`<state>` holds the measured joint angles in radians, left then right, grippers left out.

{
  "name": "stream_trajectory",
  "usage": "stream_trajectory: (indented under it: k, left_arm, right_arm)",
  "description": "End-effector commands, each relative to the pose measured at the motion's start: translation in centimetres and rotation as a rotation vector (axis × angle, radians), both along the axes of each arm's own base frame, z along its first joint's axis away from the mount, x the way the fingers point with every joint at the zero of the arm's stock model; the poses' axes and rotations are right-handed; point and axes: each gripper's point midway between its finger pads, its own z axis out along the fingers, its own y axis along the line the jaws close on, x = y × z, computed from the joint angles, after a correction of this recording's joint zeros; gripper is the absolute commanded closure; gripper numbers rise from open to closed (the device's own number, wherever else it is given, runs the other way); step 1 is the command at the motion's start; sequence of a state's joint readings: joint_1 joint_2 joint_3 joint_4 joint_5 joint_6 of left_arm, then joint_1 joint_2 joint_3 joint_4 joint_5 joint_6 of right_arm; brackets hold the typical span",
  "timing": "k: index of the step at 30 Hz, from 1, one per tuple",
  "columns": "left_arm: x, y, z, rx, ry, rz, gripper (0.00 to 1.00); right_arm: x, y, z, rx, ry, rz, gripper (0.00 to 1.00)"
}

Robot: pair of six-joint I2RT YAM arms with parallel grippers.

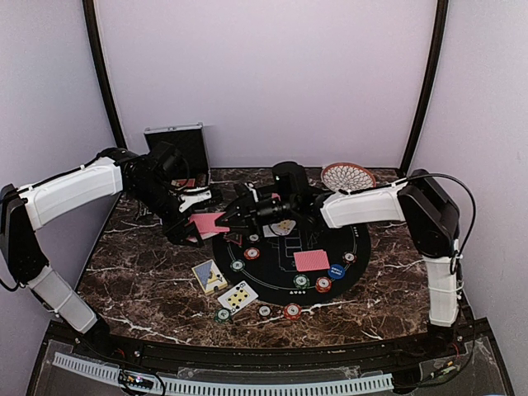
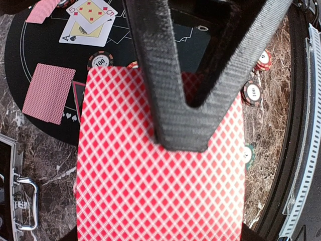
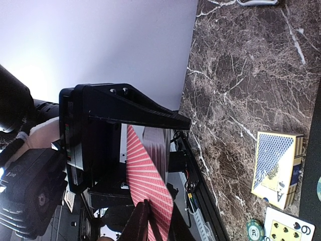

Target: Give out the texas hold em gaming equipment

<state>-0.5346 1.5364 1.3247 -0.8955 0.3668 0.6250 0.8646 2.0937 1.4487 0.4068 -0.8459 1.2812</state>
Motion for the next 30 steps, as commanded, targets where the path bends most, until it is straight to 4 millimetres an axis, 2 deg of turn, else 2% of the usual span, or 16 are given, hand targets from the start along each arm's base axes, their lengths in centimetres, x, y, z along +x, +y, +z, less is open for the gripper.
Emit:
stream_trajectory:
  k: [1,8,14,18,22,24,26,30]
  left_arm:
    - [-0.4,0.0,1.4,-0.038,-0.028,-0.005,1.0]
    - [-0.4,0.0,1.3,-0.037,-0.027,-0.003,1.0]
    - [-0.4,0.1,1.3,-0.032,-0.026,-0.002,1.0]
    - [-0.4,0.2,1.2,-0.025,-0.024,-0.001,1.0]
    - [-0.5,0.3,1.2,-0.024,-0.024,0.0,1.0]
    - [-0.5,0.3,1.2,-0.023,-0.027,0.0,1.0]
    - [-0.5,0.3,1.2,-0.023,-0.027,0.0,1.0]
    - [-0.5,0.3,1.3,-0.023,-0.026,0.001,1.0]
  right_arm:
    - [-0.2,-1.1,1.9,0.017,-0.035,0.01,0.9]
    - [0.3,-2.2,2.9,0.017,-0.05,-0.009,1.0]
    - [1.4,-3.9,3.0,-0.019,-0.073,-0.033,1.0]
    - [2.9,-5.9,2.1,-0.11,-0.126,-0.063,1.0]
    - [5.8,-10.6,-0.1,-0.384,-0.252,-0.138,1.0]
    - [8.8,-14.1,-1.3,-0.64,-0.43,-0.227,1.0]
    - [10.7,-17.3,-2.0,-0.853,-0.538,-0.272,1.0]
    - [13.3,-22.0,-2.6,-1.182,-0.707,-0.336,1.0]
